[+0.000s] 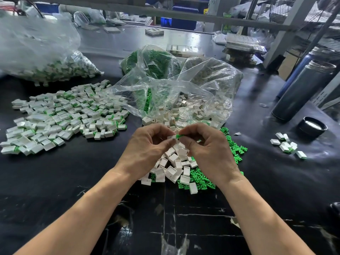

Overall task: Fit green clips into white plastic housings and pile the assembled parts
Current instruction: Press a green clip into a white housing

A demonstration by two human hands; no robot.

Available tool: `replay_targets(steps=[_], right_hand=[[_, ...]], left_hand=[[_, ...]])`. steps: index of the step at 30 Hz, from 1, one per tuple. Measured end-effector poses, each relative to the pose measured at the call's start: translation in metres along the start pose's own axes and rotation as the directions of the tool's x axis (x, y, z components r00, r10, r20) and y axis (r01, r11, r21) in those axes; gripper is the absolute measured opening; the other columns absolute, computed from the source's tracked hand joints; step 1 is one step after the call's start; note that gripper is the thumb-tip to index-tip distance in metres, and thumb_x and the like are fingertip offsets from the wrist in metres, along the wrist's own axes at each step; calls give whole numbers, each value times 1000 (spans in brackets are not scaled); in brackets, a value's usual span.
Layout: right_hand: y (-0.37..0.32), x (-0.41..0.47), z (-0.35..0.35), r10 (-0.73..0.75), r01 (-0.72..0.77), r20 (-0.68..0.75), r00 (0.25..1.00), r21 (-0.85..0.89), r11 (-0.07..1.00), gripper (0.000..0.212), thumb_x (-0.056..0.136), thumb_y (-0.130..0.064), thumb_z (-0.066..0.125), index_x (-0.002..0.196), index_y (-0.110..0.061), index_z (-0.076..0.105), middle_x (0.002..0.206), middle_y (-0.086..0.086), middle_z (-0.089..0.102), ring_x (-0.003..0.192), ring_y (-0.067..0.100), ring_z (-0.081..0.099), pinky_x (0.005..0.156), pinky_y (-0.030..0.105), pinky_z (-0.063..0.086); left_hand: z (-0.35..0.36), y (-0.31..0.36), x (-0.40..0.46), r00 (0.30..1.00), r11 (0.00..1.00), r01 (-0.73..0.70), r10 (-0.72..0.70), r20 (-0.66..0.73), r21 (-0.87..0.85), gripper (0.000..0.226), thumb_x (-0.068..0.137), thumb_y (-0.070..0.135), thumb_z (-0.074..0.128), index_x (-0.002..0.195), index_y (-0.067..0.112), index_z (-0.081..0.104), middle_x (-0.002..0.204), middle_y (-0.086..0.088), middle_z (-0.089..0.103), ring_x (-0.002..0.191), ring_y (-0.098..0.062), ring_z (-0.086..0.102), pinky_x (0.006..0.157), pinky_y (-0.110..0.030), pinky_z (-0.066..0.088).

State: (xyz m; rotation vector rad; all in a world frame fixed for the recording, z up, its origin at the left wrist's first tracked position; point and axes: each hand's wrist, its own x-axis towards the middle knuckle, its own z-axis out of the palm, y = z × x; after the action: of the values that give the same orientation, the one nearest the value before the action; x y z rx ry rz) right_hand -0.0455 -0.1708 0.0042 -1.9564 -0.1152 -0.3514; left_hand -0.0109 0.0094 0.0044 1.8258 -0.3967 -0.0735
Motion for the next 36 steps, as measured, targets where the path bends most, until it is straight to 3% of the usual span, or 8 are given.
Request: replay_targets(steps=[6,10,15,20,23,27,33,36], right_hand=[[-3,1,1,45,-45,0,999,53,998,22,91,-8,77,90,-31,75,87,-9,75,73,7,69,66,24,58],[-5,-1,3,70,-69,-8,997,118,991,25,92,-6,76,88,-30,74,80,-8,74,65,7,67,57,19,54],[-5,-1,3,63,-63,6,998,21,998,23,92,-12,77,88,-34,73,84,-11,74,69,5,68,65,20,55],[-7,-2,1,55,-53,27,998,-43,998,21,92,-8,76,90,-29,74,82,-16,73,73,4,69,69,19,56],[-8,-2,2,105,-107,26,994,63,992,20,92,-7,76,91,-27,75,79,-8,74,65,4,67,63,19,55],[-8,-2,1,169,-174,42,985,206,963,10,92,-7,76,96,-16,76,76,1,75,64,15,69,60,26,59],[-10,-2,7,133,-130,-23,991,88,988,25,89,-1,76,81,-25,76,71,1,74,60,19,68,61,45,63],[-8,-2,9,111,-111,-37,993,0,994,23,88,-2,77,79,-23,76,70,2,73,62,28,68,62,53,60]], left_hand=[[2,-2,1,1000,999,17,-17,-9,-35,6,90,19,78,95,19,75,81,1,73,70,-6,63,62,-23,53],[2,-3,3,998,984,61,-62,3,-170,5,90,12,77,94,14,76,75,4,72,65,-5,63,58,-19,52],[2,-4,2,998,982,67,-63,26,-176,6,88,14,78,94,15,77,77,1,72,66,-10,64,61,-23,54],[2,-5,0,999,994,36,-32,32,-108,8,88,12,78,91,19,75,78,5,73,68,-5,65,63,-19,53],[1,-5,1,999,994,28,-26,21,-107,10,88,9,79,92,18,76,79,6,73,68,-3,65,62,-17,51],[1,-2,1,1000,993,13,-11,17,-119,10,88,9,78,93,17,76,79,7,73,70,-3,66,61,-16,51],[1,0,-1,999,1000,-24,23,-26,-20,17,86,-2,77,86,14,76,73,9,72,63,1,62,60,-15,49],[1,-1,-1,998,995,-33,39,-56,97,21,86,0,78,87,20,77,77,12,74,66,1,66,63,-23,54]])
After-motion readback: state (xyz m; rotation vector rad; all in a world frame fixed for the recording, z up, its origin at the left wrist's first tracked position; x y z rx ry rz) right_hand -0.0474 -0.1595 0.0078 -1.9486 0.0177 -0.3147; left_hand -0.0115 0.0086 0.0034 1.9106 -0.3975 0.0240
